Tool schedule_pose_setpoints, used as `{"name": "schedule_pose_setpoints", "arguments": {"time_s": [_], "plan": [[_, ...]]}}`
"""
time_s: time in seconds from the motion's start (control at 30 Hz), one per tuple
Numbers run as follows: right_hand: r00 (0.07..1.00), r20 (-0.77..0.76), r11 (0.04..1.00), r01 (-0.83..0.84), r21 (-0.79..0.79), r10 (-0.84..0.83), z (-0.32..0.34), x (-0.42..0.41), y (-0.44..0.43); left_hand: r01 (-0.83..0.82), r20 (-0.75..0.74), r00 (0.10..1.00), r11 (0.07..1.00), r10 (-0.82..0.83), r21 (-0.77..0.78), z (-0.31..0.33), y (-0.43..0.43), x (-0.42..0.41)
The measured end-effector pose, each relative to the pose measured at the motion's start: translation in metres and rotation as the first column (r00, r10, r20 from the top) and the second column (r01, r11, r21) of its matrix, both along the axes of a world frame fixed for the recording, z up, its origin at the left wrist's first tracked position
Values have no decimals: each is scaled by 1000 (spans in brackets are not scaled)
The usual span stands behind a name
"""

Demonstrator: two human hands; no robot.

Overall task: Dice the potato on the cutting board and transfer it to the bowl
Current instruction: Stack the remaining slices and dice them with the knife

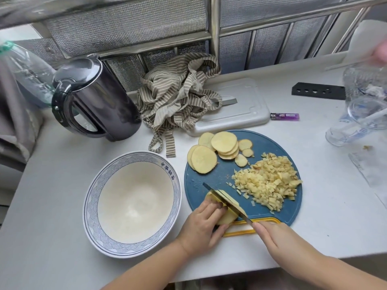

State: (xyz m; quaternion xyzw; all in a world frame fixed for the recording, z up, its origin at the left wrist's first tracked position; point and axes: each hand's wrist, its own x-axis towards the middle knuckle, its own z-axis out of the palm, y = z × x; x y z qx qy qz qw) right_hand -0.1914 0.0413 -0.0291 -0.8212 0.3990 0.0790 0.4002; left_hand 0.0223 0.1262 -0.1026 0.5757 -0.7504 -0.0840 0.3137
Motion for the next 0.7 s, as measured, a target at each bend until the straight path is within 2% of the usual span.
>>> {"name": "schedule_pose_setpoints", "arguments": {"time_s": [0.2, 0.7], "plan": [[996, -72, 998, -60, -26, 58, 9, 8, -10, -35, -28, 999, 999, 35, 0, -4, 0, -2], [996, -74, 997, -51, -50, 47, -15, 29, -11, -51, -20, 999, 999, 50, -5, -5, -1, -3]]}}
